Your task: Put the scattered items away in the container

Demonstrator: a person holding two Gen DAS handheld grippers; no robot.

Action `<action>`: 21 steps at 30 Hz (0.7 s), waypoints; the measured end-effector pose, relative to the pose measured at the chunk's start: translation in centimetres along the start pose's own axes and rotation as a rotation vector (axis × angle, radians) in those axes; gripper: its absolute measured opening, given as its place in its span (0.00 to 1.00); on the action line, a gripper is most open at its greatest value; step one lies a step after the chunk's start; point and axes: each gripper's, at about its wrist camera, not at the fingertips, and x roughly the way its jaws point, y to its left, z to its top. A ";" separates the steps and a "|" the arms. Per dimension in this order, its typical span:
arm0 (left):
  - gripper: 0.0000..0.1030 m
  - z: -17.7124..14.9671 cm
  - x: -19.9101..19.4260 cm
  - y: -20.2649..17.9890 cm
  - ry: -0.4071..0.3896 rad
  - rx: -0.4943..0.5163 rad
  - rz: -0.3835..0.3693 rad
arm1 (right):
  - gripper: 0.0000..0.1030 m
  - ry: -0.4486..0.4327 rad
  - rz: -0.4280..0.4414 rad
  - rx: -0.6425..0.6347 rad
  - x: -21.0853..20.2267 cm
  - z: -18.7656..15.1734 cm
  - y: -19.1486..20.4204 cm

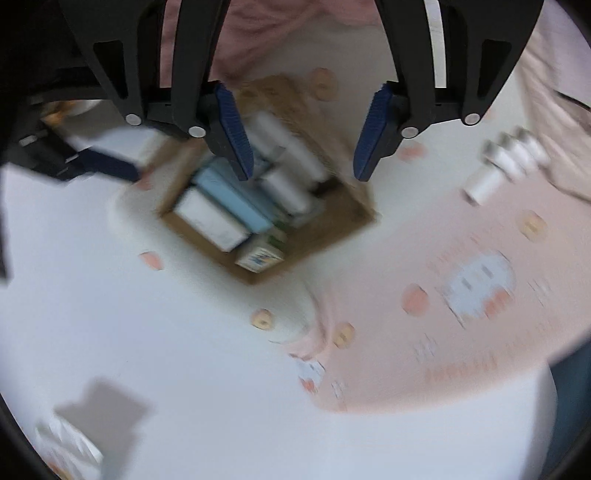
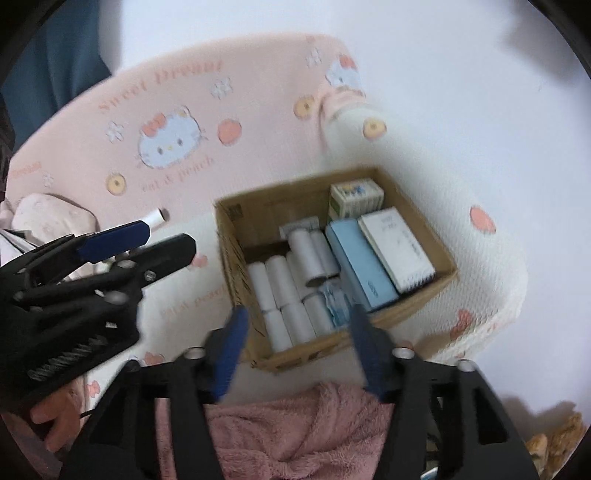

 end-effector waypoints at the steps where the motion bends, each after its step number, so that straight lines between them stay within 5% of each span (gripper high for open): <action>1: 0.61 0.0 -0.7 -0.2 -0.020 0.020 0.035 | 0.58 -0.018 0.009 -0.004 -0.6 0.0 0.2; 8: 0.62 -0.5 -3.4 0.3 0.007 -0.001 -0.014 | 0.69 -0.070 -0.027 -0.100 -3.3 -0.9 2.4; 21: 0.66 -1.9 -6.2 2.3 0.100 -0.012 0.165 | 0.77 -0.040 -0.035 -0.049 -3.5 -1.5 1.6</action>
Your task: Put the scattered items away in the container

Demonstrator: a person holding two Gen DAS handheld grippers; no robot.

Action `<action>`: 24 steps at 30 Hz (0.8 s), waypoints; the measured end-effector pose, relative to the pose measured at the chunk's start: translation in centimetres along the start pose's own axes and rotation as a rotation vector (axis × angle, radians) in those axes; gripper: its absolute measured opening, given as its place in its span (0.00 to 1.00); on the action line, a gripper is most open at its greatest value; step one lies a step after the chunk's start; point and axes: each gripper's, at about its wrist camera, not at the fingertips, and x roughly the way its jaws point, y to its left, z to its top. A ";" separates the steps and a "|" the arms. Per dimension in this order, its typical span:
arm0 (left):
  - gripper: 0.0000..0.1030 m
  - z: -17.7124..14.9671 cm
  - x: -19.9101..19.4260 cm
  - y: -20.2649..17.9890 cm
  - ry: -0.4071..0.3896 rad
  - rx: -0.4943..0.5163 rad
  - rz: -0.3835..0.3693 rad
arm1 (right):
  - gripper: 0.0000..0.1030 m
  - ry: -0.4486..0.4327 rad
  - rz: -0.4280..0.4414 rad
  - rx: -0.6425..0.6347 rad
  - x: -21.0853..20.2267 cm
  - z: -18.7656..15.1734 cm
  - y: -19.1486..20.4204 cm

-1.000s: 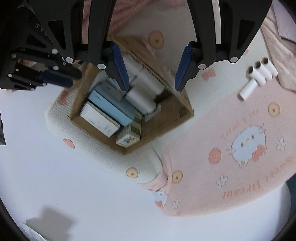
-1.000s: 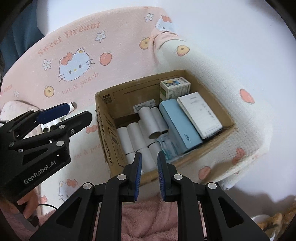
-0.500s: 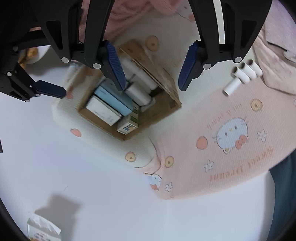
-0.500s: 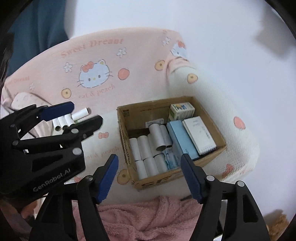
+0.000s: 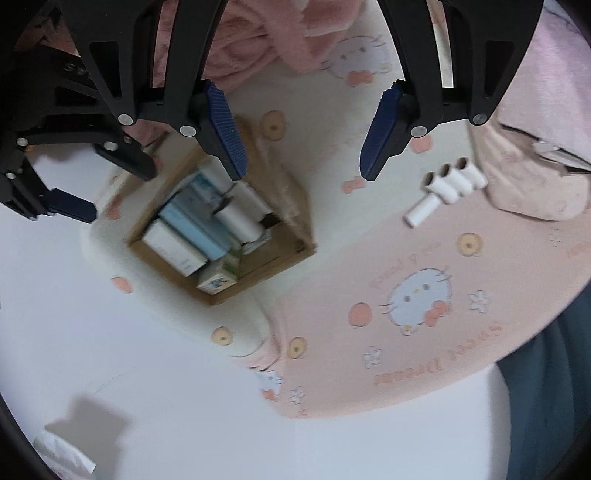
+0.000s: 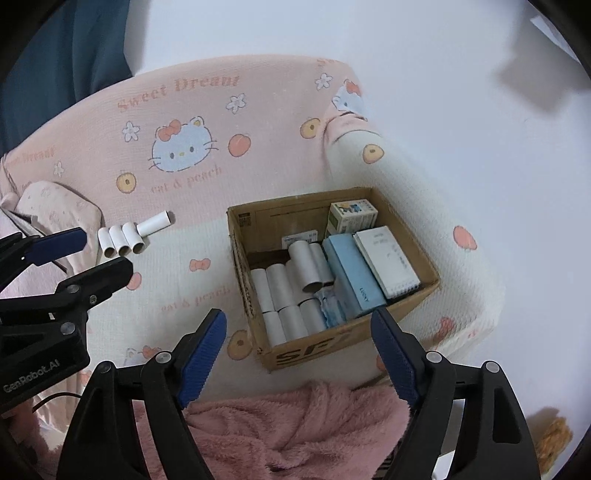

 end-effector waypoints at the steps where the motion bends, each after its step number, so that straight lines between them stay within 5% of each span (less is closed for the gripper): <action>1: 0.66 0.0 -0.1 0.1 0.006 0.002 0.009 | 0.77 0.002 0.011 0.004 -0.1 -0.1 0.1; 5: 0.66 0.4 -0.4 0.2 0.019 -0.012 -0.023 | 0.77 0.010 0.040 0.004 -0.4 -0.2 0.8; 10: 0.68 0.4 -0.5 -0.6 0.019 0.015 0.040 | 0.77 -0.013 0.037 -0.024 -1.5 -0.2 1.6; 24: 0.68 0.2 -1.2 -0.8 0.009 0.025 0.056 | 0.78 -0.032 0.058 -0.044 -2.3 -0.7 2.3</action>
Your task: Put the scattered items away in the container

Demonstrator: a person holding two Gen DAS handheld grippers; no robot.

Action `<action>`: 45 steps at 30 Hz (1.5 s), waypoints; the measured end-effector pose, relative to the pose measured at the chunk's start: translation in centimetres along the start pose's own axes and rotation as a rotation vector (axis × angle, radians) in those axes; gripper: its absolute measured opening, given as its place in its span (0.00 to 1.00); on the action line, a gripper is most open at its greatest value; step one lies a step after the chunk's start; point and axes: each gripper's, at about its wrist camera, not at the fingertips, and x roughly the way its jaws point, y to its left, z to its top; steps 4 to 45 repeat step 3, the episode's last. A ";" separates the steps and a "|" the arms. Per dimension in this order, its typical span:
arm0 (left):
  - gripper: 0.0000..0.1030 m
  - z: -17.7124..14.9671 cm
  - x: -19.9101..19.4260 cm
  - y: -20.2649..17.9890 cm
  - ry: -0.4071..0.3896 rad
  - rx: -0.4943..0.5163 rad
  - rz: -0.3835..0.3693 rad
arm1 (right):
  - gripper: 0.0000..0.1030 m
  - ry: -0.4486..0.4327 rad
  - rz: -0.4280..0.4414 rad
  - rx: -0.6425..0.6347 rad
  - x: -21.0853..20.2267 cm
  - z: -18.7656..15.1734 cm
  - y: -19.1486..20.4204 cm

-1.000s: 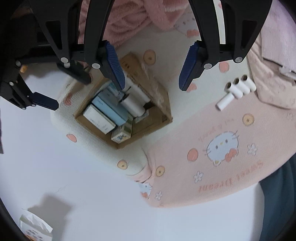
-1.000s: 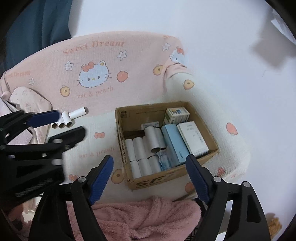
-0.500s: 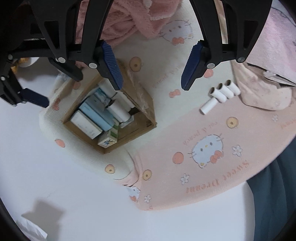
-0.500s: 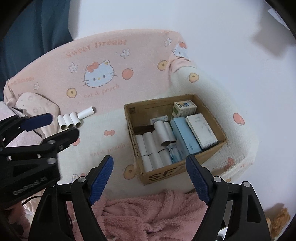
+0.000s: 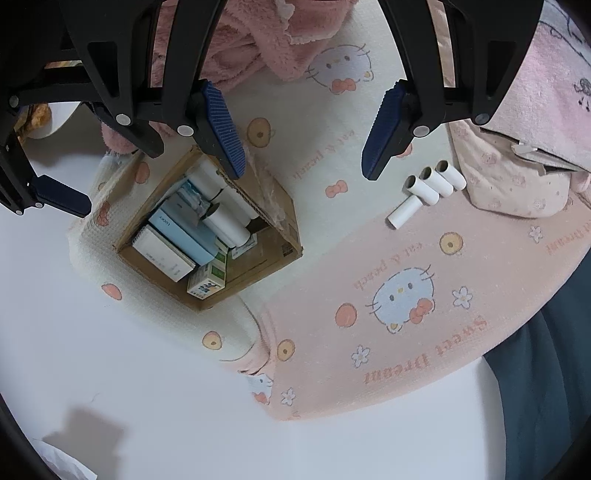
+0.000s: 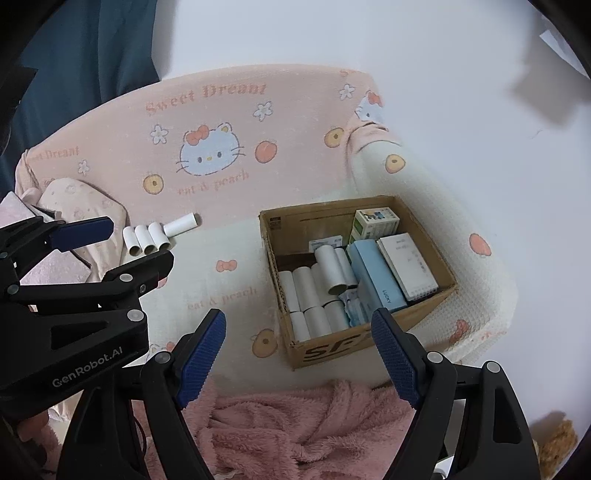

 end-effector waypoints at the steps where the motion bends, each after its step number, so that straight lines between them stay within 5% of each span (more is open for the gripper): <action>1: 0.68 0.0 -0.1 -0.1 -0.007 0.008 0.003 | 0.78 -0.002 -0.003 0.002 0.0 0.0 -0.1; 45: 0.68 0.1 -0.3 -0.4 -0.010 0.019 0.013 | 0.78 0.001 -0.009 0.005 -0.1 0.0 -0.2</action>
